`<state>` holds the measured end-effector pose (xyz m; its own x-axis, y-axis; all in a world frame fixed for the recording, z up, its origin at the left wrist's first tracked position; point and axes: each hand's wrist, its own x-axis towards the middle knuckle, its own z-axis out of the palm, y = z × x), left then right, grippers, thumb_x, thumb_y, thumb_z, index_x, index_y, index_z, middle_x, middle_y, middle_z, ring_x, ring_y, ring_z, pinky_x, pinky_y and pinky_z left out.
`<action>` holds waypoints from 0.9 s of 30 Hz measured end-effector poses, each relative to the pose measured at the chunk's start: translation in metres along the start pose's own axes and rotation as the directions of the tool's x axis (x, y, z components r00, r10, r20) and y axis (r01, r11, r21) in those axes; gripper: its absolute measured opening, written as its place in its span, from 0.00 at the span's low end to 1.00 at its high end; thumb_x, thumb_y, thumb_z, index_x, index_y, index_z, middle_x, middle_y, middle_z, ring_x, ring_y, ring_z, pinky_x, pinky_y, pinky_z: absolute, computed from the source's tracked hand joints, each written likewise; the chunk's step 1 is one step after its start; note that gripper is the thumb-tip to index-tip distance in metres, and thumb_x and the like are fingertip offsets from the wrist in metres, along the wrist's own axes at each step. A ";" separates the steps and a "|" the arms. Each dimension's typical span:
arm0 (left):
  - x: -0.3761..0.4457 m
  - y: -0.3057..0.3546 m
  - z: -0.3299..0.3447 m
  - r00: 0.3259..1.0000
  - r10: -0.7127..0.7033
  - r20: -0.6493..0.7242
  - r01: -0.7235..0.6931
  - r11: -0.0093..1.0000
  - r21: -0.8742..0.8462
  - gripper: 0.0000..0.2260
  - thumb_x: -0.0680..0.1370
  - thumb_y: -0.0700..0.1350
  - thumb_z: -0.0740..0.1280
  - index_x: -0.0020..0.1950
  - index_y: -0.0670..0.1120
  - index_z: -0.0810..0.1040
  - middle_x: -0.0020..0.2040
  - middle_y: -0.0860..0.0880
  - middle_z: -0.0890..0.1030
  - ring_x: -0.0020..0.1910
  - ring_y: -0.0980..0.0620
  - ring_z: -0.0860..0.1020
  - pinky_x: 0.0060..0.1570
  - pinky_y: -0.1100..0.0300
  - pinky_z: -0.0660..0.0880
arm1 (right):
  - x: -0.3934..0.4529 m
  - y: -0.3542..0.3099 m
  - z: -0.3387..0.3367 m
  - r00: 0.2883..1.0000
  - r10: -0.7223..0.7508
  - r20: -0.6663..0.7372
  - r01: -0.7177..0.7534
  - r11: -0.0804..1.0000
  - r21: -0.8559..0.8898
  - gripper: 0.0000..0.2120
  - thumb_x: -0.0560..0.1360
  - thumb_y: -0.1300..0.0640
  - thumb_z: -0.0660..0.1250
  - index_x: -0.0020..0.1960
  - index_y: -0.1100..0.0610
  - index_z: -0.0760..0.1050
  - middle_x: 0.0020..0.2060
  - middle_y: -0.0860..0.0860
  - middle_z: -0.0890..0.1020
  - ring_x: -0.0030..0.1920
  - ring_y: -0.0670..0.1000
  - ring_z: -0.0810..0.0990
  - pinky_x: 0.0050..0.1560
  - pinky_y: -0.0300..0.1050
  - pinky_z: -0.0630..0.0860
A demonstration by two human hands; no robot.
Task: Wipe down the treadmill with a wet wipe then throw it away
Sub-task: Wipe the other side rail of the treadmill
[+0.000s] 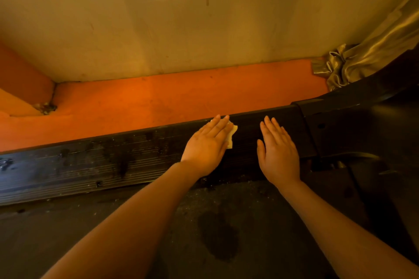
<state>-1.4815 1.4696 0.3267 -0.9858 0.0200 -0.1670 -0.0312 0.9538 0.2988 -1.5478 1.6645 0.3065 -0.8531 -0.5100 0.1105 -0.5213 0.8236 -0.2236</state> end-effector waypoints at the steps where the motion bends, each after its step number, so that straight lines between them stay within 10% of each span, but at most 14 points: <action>1: -0.006 0.005 0.004 1.000 -0.012 -0.010 0.012 1.000 -0.014 0.23 0.85 0.50 0.49 0.80 0.50 0.48 0.80 0.53 0.45 0.78 0.55 0.42 0.74 0.59 0.42 | 0.000 0.000 0.000 1.000 -0.006 0.006 0.006 1.000 0.001 0.27 0.81 0.48 0.46 0.74 0.62 0.65 0.74 0.57 0.66 0.76 0.54 0.61 0.73 0.49 0.56; 9: -0.055 0.028 0.037 0.993 -0.023 -0.117 0.025 1.000 0.019 0.24 0.80 0.53 0.51 0.72 0.46 0.72 0.73 0.48 0.70 0.73 0.50 0.66 0.70 0.54 0.61 | -0.001 -0.002 -0.001 1.000 -0.001 0.026 0.001 1.000 0.003 0.28 0.81 0.49 0.46 0.74 0.62 0.65 0.74 0.58 0.66 0.76 0.56 0.61 0.73 0.51 0.58; 17: -0.068 0.018 0.043 0.977 -0.035 -0.212 0.028 0.999 -0.033 0.29 0.70 0.45 0.76 0.70 0.45 0.73 0.72 0.45 0.72 0.71 0.46 0.69 0.69 0.49 0.64 | 0.000 -0.025 0.001 0.999 -0.007 0.052 0.005 0.999 0.042 0.25 0.82 0.52 0.49 0.75 0.61 0.64 0.75 0.56 0.64 0.77 0.54 0.58 0.74 0.48 0.53; 27: -0.072 -0.002 0.036 0.963 -0.196 -0.183 0.197 0.980 -0.009 0.25 0.81 0.54 0.50 0.76 0.45 0.65 0.77 0.45 0.63 0.76 0.49 0.58 0.73 0.53 0.54 | 0.007 -0.065 0.013 0.990 -0.091 0.112 0.082 0.993 0.085 0.25 0.83 0.50 0.48 0.77 0.58 0.59 0.77 0.54 0.58 0.78 0.52 0.52 0.75 0.46 0.50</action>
<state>-1.4042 1.4769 0.3045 -0.9739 -0.2222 -0.0473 -0.2266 0.9364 0.2680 -1.5190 1.6040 0.3088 -0.7941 -0.6075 0.0211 -0.5855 0.7551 -0.2951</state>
